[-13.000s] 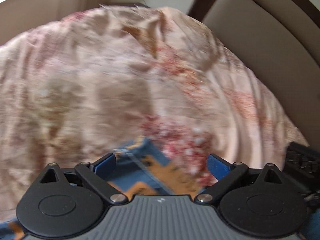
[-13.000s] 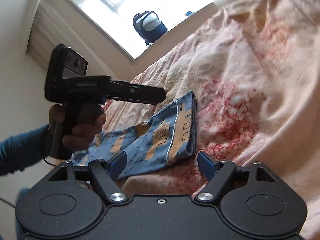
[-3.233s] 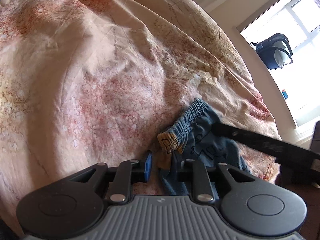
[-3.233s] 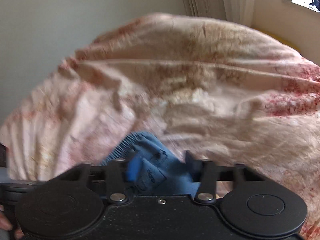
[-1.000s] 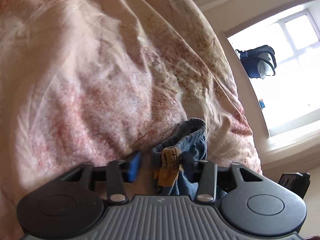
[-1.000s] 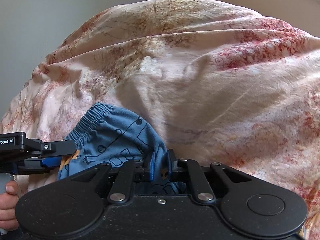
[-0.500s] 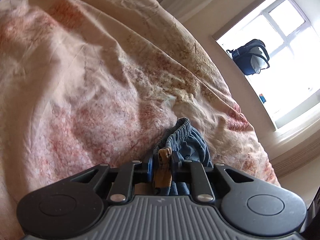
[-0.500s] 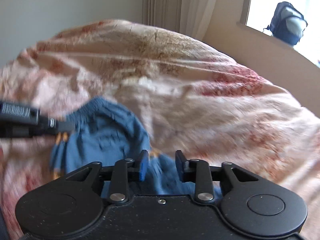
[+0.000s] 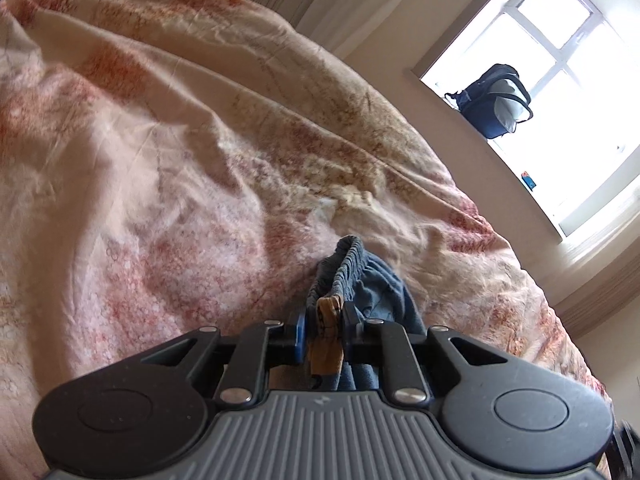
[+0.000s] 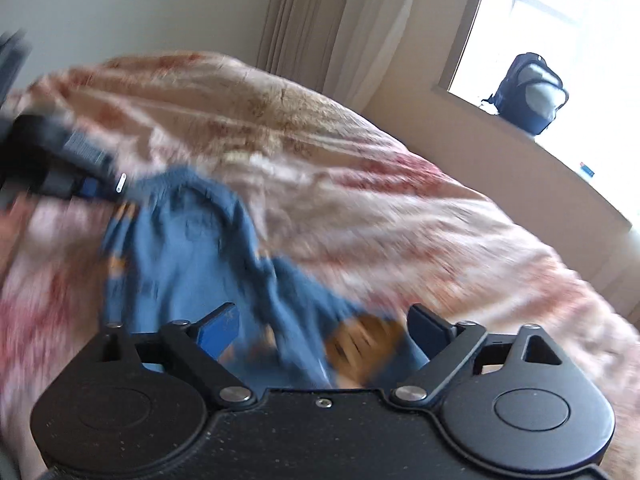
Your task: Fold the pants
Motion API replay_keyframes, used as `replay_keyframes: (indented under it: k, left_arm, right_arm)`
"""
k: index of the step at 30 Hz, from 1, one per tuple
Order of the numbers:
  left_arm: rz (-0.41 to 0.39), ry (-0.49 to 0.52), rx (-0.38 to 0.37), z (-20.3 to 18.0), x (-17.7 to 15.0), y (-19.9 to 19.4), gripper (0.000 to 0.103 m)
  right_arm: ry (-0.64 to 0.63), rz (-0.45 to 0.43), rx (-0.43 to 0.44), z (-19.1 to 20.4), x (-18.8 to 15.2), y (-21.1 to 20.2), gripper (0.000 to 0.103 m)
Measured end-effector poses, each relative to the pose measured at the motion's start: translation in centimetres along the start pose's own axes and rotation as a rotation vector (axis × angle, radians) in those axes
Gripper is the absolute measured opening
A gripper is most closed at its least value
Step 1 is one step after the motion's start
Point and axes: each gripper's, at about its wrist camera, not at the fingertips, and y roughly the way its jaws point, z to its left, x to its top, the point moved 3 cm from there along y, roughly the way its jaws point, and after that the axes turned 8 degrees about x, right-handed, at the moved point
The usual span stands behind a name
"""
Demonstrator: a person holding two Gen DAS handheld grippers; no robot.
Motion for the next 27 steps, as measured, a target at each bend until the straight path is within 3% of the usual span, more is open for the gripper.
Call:
replay_keyframes:
  k: [5,11,20,24,27]
  left_arm:
    - [-0.039,0.029,0.000,-0.8,-0.3,-1.6,0.019]
    - [-0.074,0.089,0.039,-1.6,-0.9,-1.9,0.019]
    - [-0.123,0.166,0.006,-3.7,-0.8,-4.5,0.019]
    - [-0.196,0.293,0.011,-7.4,-1.5,-7.4,0.019]
    - [-0.269,0.453,-0.006,-11.5,-3.7,-9.9,0.019]
  right_arm:
    - [-0.043,0.063,-0.048,0.8,-5.4,-3.9,0.102]
    - [-0.023,0.123,-0.090,2.1,-9.0,-1.9,0.102]
    - [-0.029,-0.031,-0.144,0.5,-9.4,-6.4,0.102]
    - [0.098,-0.108,-0.180,-2.7,-10.3,-8.1,0.102]
    - [0.216,-0.156,-0.147,-5.1,-10.9,-9.2,0.102]
